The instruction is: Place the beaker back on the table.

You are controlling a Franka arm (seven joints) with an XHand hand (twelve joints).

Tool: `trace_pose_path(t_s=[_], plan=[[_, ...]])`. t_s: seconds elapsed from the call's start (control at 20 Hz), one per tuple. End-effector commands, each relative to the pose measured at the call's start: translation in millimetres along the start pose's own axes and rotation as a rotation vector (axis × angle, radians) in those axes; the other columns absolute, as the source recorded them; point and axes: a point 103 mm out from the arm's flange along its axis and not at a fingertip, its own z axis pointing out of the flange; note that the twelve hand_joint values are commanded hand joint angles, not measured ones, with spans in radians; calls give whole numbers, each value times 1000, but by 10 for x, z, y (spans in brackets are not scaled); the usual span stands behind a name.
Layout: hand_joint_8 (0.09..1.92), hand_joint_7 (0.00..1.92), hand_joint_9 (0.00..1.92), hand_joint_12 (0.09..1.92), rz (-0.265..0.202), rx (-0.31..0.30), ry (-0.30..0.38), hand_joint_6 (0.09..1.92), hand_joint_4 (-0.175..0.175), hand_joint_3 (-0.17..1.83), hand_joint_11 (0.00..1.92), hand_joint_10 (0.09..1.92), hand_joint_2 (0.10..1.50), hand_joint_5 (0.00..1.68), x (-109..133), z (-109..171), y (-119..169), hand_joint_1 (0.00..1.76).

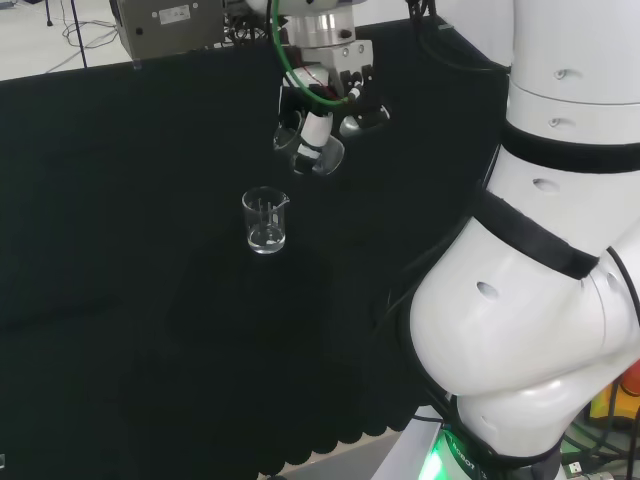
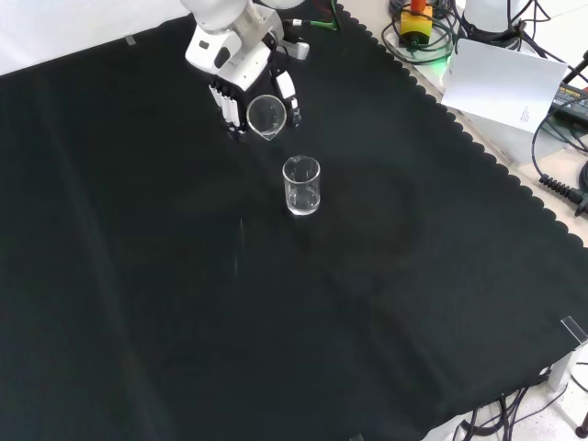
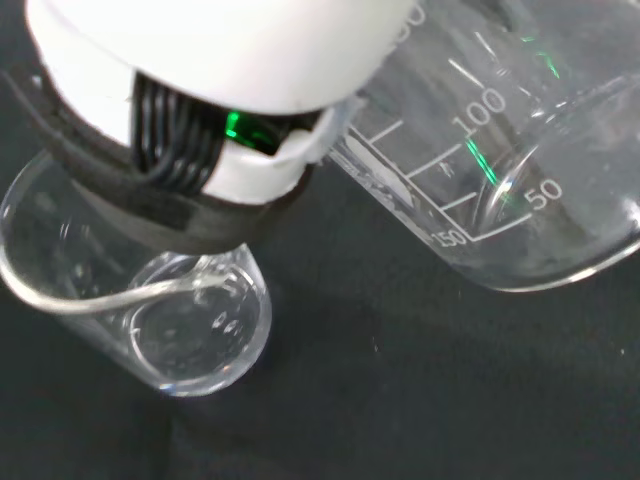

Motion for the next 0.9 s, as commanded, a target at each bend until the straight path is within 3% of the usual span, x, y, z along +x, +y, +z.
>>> trace_pose_path(t_s=[0.05,0.55,0.9], plan=[[395,1373,1625,595,-28,-117,124,253,-175,481,1443,87,679,1431,-356,102,165,1434],[498,1329,1612,555,-58,-246,319,317,-175,461,1446,87,697,1397,-695,356,504,1432],[646,1272,1582,531,-86,-235,365,405,-175,439,1441,87,721,1350,-785,509,806,1428]])
